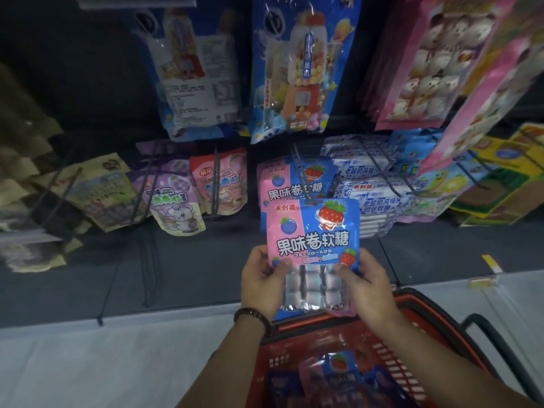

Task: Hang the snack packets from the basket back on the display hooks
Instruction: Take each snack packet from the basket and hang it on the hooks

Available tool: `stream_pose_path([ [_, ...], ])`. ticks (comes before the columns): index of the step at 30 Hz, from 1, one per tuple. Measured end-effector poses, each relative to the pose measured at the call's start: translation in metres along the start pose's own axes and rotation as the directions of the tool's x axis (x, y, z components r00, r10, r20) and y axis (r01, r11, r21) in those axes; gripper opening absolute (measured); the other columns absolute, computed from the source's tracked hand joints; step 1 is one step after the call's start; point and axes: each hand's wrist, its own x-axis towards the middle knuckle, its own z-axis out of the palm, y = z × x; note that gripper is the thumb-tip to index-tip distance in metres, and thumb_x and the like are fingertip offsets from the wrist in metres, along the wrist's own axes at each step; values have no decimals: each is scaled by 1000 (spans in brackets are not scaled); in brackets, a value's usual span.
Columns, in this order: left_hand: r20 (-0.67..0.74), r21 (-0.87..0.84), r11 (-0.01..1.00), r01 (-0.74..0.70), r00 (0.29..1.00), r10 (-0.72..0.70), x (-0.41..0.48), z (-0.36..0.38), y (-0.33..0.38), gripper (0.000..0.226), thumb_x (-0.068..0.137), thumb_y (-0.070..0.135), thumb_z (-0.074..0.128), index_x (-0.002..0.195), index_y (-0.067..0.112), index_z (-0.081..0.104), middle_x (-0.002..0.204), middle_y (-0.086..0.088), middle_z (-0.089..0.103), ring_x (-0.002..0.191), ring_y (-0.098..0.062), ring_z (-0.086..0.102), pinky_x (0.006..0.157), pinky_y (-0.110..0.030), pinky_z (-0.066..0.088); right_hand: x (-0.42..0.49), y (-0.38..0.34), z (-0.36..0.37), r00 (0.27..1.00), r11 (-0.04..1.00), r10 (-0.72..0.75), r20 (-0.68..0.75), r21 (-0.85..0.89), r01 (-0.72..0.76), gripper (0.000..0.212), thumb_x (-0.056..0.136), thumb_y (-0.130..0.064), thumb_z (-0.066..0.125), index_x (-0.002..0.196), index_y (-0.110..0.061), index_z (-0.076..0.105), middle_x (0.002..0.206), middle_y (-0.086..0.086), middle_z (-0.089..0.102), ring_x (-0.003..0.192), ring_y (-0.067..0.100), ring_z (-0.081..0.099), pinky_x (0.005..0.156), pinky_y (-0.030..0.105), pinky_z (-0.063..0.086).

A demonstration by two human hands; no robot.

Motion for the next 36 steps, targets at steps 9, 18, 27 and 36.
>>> stream_pose_path([
  [9, 2, -12, 1000, 1, 1000, -1, -11, 0, -2, 16, 92, 8, 73, 91, 19, 62, 88, -21, 68, 73, -19, 57, 72, -40, 52, -6, 2, 0, 1000, 999, 9, -8, 36, -9, 28, 99, 1, 70, 112, -23, 74, 104, 20, 77, 90, 39, 70, 84, 54, 55],
  [18, 50, -7, 1000, 12, 999, -12, -6, -7, 4, 15, 96, 4, 71, 99, 12, 59, 94, -11, 78, 83, -21, 72, 83, -47, 59, -6, -4, 1, 1000, 999, 18, -12, -50, -18, 20, 102, -8, 69, 111, -25, 74, 108, 15, 78, 102, 52, 69, 92, 63, 58],
  [27, 20, -38, 998, 47, 999, -46, 3, 3, 4, 15, 96, 6, 72, 104, 13, 62, 99, -8, 81, 84, -15, 70, 79, -25, 59, 9, -17, -1, 999, 995, 40, -34, -89, -43, 24, 99, -3, 71, 111, -23, 76, 110, 0, 82, 108, 30, 76, 103, 54, 58],
  [36, -19, 103, 992, 70, 997, -69, 28, 6, 1, 7, 100, 10, 67, 104, 13, 63, 98, -11, 78, 75, -15, 62, 63, -16, 52, 43, -22, 9, 989, 959, 142, -37, -244, -147, 19, 85, -21, 76, 104, -17, 75, 100, 11, 81, 95, 35, 77, 90, 52, 60],
])
